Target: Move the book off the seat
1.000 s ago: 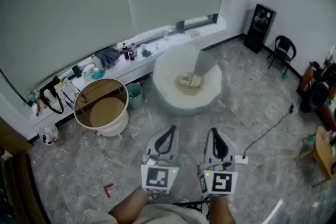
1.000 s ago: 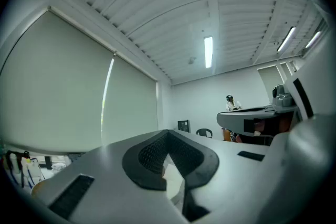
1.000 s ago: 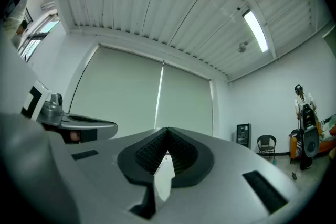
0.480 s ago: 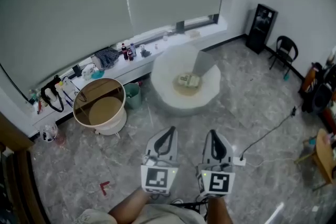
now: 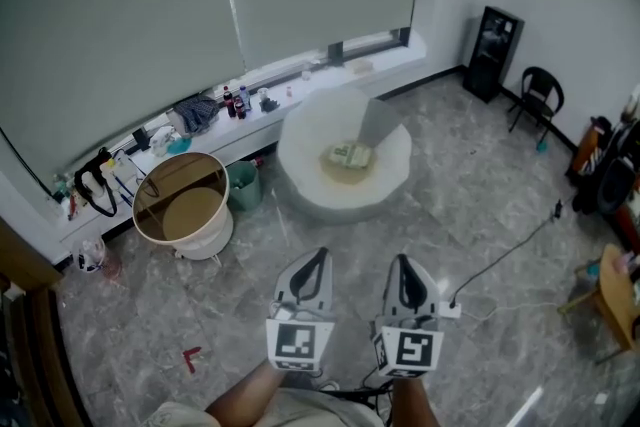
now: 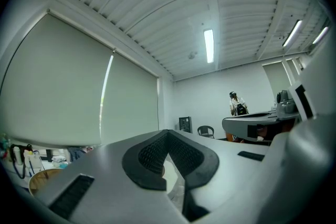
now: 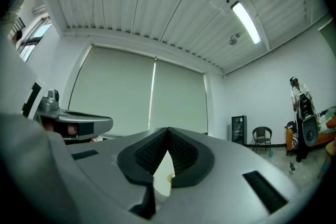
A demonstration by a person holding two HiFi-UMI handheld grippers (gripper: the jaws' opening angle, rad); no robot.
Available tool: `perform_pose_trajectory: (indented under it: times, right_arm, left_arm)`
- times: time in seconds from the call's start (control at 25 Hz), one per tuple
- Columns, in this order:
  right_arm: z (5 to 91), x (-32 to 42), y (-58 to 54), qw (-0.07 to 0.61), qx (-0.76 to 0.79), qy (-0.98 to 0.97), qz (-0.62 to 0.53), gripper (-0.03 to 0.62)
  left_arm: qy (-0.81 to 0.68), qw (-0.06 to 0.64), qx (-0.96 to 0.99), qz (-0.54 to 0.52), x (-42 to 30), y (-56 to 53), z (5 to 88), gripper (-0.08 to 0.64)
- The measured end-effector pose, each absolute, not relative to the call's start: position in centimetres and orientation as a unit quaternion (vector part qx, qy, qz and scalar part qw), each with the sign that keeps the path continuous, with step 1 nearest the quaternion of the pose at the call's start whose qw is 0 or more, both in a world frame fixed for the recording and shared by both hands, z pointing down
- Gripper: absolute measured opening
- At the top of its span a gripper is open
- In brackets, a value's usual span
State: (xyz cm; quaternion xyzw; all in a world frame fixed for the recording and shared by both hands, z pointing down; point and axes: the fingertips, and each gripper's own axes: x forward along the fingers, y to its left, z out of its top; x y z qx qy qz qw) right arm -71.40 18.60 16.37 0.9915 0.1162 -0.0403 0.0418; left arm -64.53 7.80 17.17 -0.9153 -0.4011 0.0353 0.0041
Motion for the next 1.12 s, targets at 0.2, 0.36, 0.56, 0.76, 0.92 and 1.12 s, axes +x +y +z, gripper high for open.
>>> perform_pose_trajectory:
  times: [0.2, 0.36, 0.56, 0.76, 0.92, 1.12]
  right_arm:
    - [17.0, -70.8, 20.7, 0.042, 0.99, 0.13, -0.034, 0.003]
    - [17.3, -68.7, 22.2, 0.039, 0.989, 0.143, -0.031, 0.003]
    - [17.5, -63.5, 23.1, 0.05, 0.989, 0.137, -0.021, 0.003]
    - [17.5, -56.4, 23.4, 0.055, 0.989, 0.136, -0.009, 0.003]
    - [17.4, -50.8, 23.7, 0.059, 0.989, 0.134, -0.005, 0.004]
    - [17.7, -46.4, 25.1, 0.061, 0.987, 0.146, -0.002, 0.003]
  left_arm:
    - [-0.415, 0.012, -0.909, 0.034, -64.0, 10.2, 17.8, 0.002]
    - [-0.429, 0.006, -0.903, 0.033, -61.7, 11.8, 18.3, 0.002]
    - [-0.429, 0.001, -0.903, 0.032, -56.6, 13.1, 18.3, 0.002]
    - [-0.428, 0.003, -0.903, 0.04, -50.0, 13.8, 18.1, 0.002]
    - [-0.427, -0.003, -0.904, 0.036, -44.7, 14.2, 18.3, 0.002]
    - [-0.432, -0.004, -0.901, 0.036, -40.0, 15.4, 18.4, 0.002]
